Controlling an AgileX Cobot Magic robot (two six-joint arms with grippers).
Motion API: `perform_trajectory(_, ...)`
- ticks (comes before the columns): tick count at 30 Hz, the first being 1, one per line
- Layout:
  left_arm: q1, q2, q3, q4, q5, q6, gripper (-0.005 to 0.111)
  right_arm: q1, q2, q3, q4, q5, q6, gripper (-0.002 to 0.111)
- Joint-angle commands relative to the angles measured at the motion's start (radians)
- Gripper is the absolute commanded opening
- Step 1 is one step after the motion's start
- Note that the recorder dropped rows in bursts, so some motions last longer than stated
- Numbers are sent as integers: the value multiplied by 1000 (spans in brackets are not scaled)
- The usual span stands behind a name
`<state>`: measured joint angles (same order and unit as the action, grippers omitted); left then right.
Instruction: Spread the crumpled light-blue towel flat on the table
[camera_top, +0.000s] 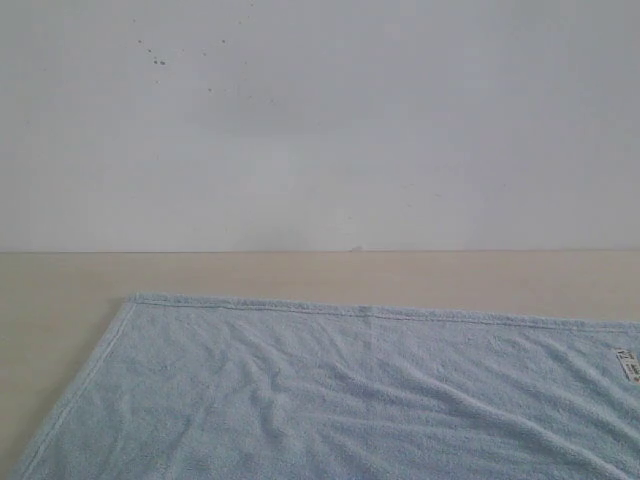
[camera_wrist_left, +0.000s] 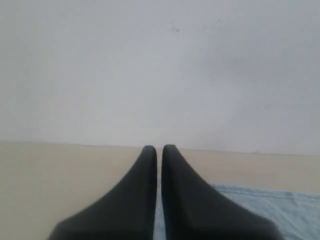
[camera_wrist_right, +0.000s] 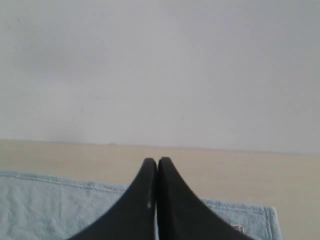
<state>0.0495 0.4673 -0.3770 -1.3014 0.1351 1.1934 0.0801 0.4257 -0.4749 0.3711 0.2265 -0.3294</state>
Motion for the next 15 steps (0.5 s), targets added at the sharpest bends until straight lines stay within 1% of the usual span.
perform_trajectory(1,-1,-230,49,10,47,-10,4,1,-117,4,1,63,9,0)
perform_trajectory(7,-1,-451,56,24,41,-10,4,1,-215,4,-2,227,27,0)
perform_trajectory(9,-1,-467,56,60,41,-10,4,1,-271,4,-2,266,27,0)
perform_trajectory(11,-1,-467,54,60,56,-18,4,1,-330,4,-2,261,7,0)
perform_trajectory(13,-1,-467,69,62,59,-38,4,1,-405,16,-2,203,-29,0)
perform_trajectory(15,-1,-467,112,62,38,-62,4,-1,-426,49,-2,127,-37,0)
